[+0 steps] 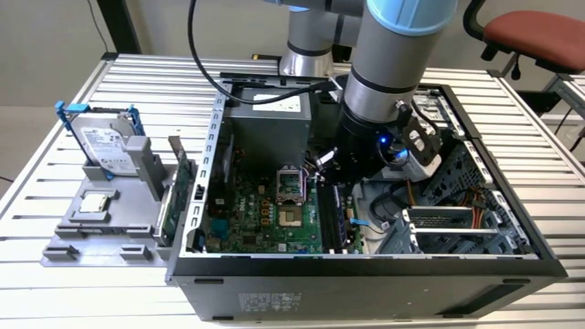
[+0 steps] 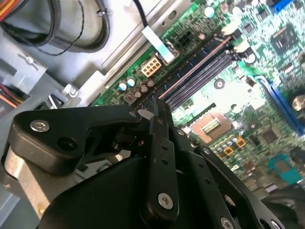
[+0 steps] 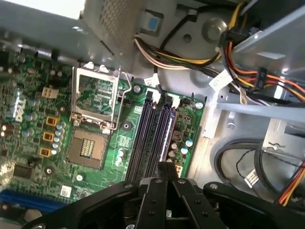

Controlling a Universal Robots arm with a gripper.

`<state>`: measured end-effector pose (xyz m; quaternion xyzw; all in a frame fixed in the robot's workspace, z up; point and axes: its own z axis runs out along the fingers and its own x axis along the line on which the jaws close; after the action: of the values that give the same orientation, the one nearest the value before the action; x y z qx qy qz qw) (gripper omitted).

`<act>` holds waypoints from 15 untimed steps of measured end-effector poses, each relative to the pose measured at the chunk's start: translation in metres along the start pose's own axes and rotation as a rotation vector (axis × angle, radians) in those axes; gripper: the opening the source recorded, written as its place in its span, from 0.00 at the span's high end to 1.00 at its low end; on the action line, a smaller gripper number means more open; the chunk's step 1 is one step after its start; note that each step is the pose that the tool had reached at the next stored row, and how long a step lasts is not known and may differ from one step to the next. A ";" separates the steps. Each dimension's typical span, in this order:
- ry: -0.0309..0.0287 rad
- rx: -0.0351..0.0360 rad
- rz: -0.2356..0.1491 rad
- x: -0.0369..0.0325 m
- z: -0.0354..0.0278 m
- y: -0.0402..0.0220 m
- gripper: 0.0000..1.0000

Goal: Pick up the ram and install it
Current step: 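Insert the ram into the slot, then press down the ram until it locks into place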

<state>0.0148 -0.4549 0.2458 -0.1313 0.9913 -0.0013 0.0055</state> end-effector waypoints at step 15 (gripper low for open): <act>-0.0146 -0.0444 -0.168 0.0014 -0.0007 0.0000 1.00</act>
<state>0.0135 -0.4553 0.2465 -0.2139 0.9766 0.0212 0.0097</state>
